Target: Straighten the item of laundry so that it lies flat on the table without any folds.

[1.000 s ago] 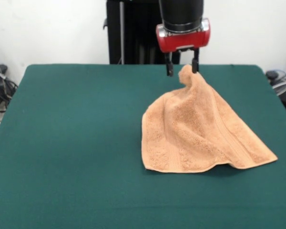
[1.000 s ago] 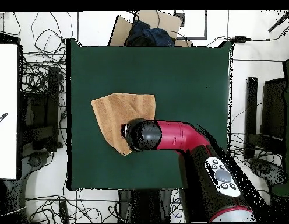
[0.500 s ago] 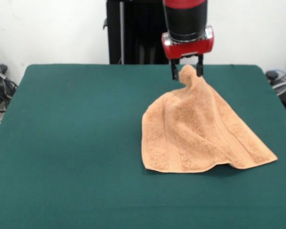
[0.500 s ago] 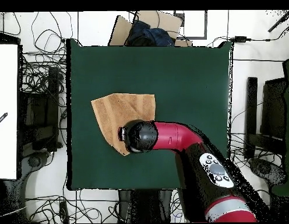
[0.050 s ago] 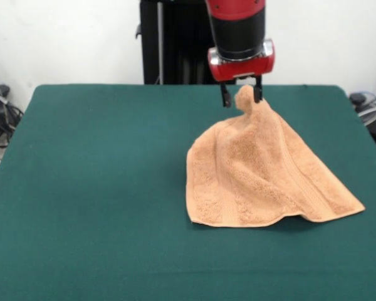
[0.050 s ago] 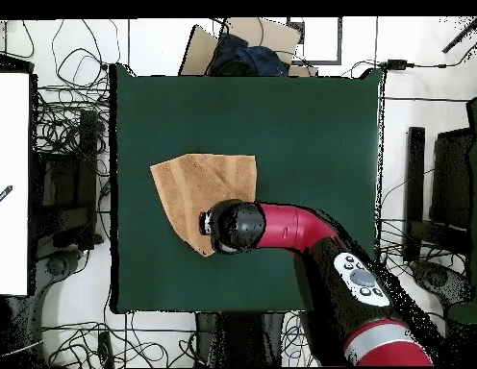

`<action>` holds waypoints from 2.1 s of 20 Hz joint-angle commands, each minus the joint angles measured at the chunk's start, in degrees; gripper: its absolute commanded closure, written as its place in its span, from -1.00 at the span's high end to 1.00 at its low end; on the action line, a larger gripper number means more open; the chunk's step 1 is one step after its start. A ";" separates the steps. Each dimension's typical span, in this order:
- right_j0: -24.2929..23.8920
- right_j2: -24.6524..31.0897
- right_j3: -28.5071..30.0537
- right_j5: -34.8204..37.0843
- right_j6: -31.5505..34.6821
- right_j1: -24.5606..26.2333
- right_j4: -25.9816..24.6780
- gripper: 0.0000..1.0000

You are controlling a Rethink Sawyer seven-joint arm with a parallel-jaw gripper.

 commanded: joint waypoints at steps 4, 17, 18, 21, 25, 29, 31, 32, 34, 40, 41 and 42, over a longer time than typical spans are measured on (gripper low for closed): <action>-0.79 -0.14 0.15 -2.23 1.06 1.03 -4.39 1.00; 0.27 -2.23 -3.21 -4.10 3.56 3.15 -6.68 1.00; 0.42 -2.57 -3.53 -4.61 3.73 3.64 -7.08 1.00; 0.72 -3.05 -3.79 -5.47 4.46 4.35 -7.46 1.00; 1.09 -3.44 -4.00 -6.87 5.37 5.30 -7.98 1.00; 1.31 -3.55 -4.59 -7.61 5.75 6.09 -8.36 1.00; 1.59 -3.84 -4.43 -7.61 6.00 5.83 -8.41 1.00; 1.77 -3.97 -4.31 -7.47 6.11 5.54 -8.36 1.00; 2.05 -4.17 -4.16 -7.36 6.19 5.17 -8.26 1.00; 2.86 -5.17 -5.46 -8.13 5.89 6.45 -8.40 1.00; 2.88 -5.20 -5.53 -8.30 5.83 6.63 -8.40 1.00; 2.90 -5.24 -5.50 -8.34 5.76 6.57 -8.35 1.00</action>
